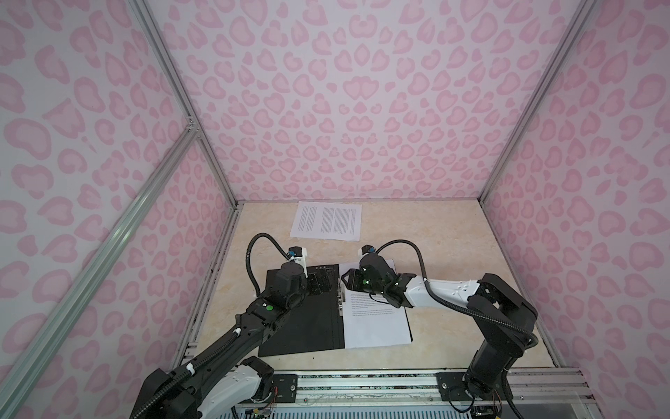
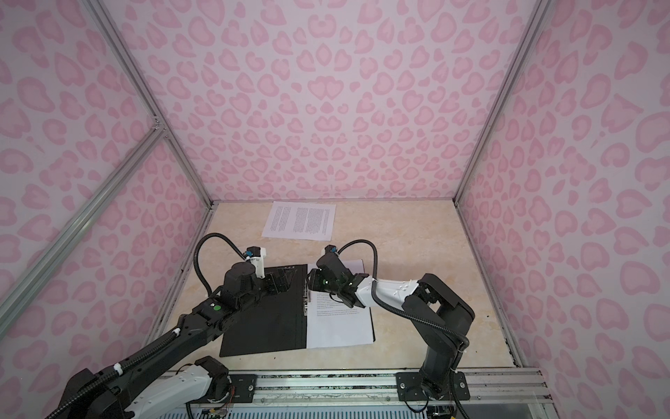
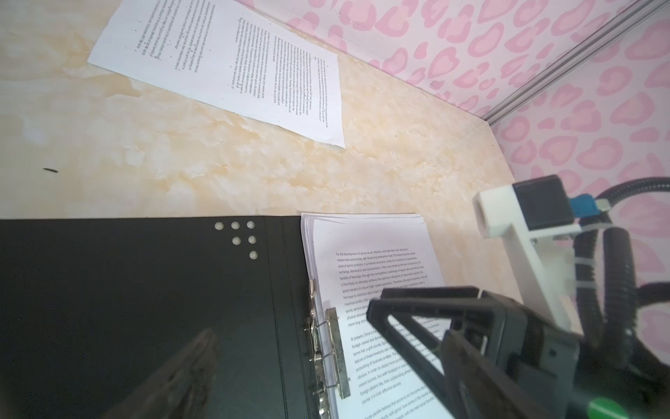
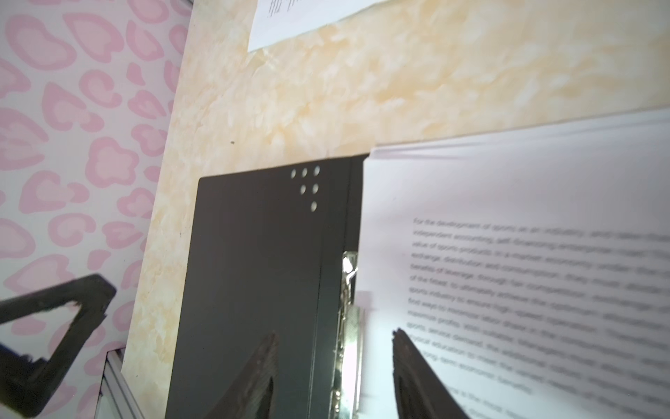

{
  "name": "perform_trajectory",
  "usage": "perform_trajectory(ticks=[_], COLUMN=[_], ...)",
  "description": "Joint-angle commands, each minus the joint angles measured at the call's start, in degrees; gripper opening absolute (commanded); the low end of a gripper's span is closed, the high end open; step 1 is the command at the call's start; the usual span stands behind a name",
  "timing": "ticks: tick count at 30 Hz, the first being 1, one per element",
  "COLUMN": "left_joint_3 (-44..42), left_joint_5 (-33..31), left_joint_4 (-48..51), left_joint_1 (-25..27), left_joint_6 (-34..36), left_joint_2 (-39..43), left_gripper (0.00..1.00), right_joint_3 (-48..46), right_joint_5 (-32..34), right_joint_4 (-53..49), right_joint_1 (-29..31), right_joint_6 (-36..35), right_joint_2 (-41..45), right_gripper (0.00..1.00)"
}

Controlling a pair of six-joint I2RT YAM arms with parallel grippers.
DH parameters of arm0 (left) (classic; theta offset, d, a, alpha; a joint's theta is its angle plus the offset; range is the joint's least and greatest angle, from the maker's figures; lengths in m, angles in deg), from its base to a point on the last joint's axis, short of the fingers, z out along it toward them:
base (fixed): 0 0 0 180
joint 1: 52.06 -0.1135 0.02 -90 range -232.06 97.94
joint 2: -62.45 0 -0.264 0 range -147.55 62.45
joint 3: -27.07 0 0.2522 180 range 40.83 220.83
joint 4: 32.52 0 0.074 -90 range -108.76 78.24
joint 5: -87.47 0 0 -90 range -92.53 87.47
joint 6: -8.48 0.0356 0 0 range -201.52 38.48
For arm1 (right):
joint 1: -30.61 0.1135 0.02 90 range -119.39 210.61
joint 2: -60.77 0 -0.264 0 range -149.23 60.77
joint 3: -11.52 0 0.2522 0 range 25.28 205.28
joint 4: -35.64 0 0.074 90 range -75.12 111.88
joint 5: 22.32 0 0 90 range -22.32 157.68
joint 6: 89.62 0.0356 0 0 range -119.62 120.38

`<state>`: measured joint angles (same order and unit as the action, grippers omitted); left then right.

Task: Put the files into the folder
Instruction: 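Raise both grippers and move them toward the loose white sheet beyond the folder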

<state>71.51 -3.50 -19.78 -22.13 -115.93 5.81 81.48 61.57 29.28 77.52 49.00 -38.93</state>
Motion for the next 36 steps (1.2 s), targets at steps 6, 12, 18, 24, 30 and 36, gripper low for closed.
perform_trajectory(ticks=[6, 12, 18, 24, 30, 36], left_joint_3=[3.34, 15.0, 29.29, 48.79, 65.12, 72.46], left_joint_5=[-4.69, -3.07, 3.35, 11.73, 18.51, 22.42], left_joint_4=[0.97, 2.88, 3.14, 6.14, 11.44, 14.68], left_joint_1=[-1.22, -4.86, -11.67, -17.77, -21.02, -22.69], left_joint_6=[2.69, 2.52, 2.98, 4.49, 5.49, 4.98], left_joint_2=[-1.35, -12.96, -30.83, -51.27, -66.34, -73.99], left_gripper=[0.97, 0.96, 0.97, 0.99, 1.0, 1.0], right_joint_3=[5.55, 4.74, 4.46, 1.36, 0.54, 0.8], right_joint_5=[-5.27, -13.24, -18.03, -20.41, -21.17, -21.27], right_joint_4=[-6.43, -0.7, 0.22, 0.34, -4.39, -6.98], right_joint_1=[-9.65, -17.28, -18.47, -18.35, -17.66, -18.5], right_joint_6=[-9.95, -9.55, -10.55, -12.22, -16.3, -18.47], right_joint_2=[-0.76, -2.42, -3.92, -2.82, -0.74, -1.05], right_gripper=[0.71, 0.98, 0.96, 0.92, 0.91, 0.93])
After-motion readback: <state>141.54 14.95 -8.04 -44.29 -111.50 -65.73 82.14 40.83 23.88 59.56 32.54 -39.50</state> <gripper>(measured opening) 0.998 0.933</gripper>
